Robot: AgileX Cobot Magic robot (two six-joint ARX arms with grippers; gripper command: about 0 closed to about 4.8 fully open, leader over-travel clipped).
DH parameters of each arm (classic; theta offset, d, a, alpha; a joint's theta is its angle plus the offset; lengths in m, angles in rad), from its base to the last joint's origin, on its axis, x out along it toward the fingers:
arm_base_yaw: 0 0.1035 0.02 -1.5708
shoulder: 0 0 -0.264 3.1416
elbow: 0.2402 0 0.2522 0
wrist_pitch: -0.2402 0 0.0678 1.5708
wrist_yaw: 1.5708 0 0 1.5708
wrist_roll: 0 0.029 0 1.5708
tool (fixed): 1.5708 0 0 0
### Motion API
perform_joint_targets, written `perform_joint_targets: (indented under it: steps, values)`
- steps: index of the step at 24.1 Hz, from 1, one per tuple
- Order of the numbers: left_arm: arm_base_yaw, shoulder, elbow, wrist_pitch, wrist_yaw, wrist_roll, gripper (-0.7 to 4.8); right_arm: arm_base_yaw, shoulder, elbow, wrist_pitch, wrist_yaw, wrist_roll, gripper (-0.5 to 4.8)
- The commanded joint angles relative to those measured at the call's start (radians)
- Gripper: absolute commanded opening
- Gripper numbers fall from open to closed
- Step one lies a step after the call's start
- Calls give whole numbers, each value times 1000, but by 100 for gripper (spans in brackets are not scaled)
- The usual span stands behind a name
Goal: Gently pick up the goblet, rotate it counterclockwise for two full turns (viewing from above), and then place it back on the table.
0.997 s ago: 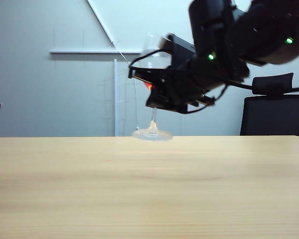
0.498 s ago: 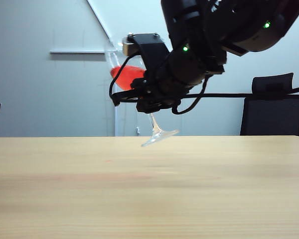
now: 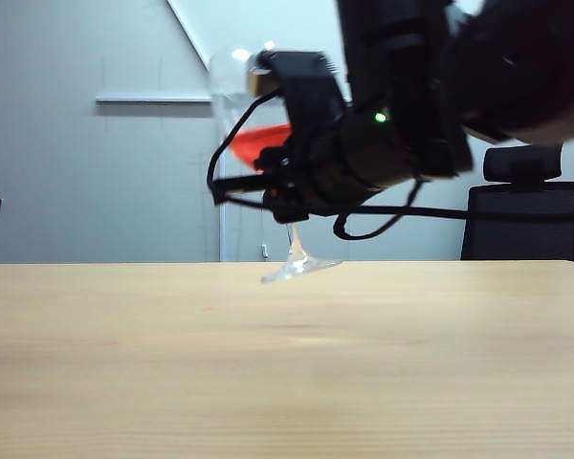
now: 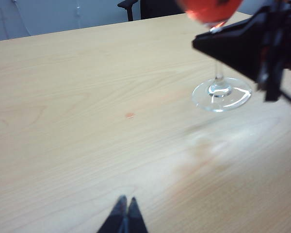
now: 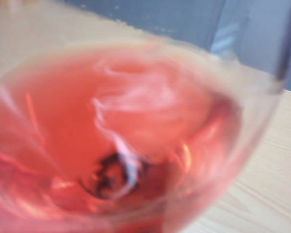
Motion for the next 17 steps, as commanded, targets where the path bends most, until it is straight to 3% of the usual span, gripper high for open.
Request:
perform_joint_targets:
  steps: [1,6,9,17]
  values:
    - [1,0,3,8,2,0,-5,-6,-11,-63,263,-18,192,-8]
    - [1,0,3,8,2,0,-5,-40,-2,-77,300,-61,279,-8]
    - [1,0,3,8,2,0,-5,-97,58,-63,327,-151,347,-8]
    - [1,-35,3,5,2,0,-5,-124,231,51,383,-195,196,-7]
